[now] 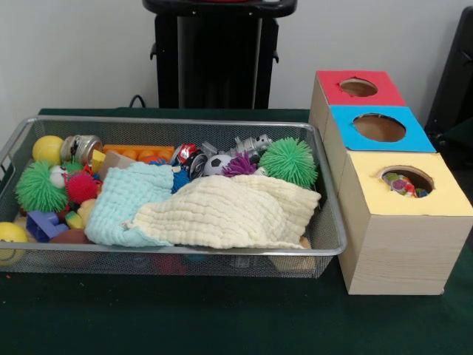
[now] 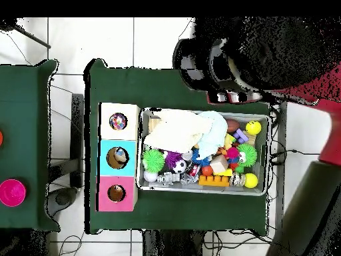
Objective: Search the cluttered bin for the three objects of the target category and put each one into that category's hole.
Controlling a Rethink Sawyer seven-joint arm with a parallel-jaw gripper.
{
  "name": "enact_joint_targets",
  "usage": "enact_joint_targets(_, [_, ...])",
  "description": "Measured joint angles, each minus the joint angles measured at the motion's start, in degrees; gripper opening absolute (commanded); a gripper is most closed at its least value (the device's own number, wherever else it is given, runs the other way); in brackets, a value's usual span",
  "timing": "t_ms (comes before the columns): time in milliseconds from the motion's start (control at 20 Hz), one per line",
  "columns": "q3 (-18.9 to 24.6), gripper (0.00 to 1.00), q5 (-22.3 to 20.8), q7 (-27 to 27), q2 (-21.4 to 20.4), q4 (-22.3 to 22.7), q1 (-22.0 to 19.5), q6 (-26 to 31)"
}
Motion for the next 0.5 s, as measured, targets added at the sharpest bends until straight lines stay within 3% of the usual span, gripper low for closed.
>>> enact_joint_targets(500, [0.0,0.00,-0.5,0.0,2.3,7.0,0.8,-12.2])
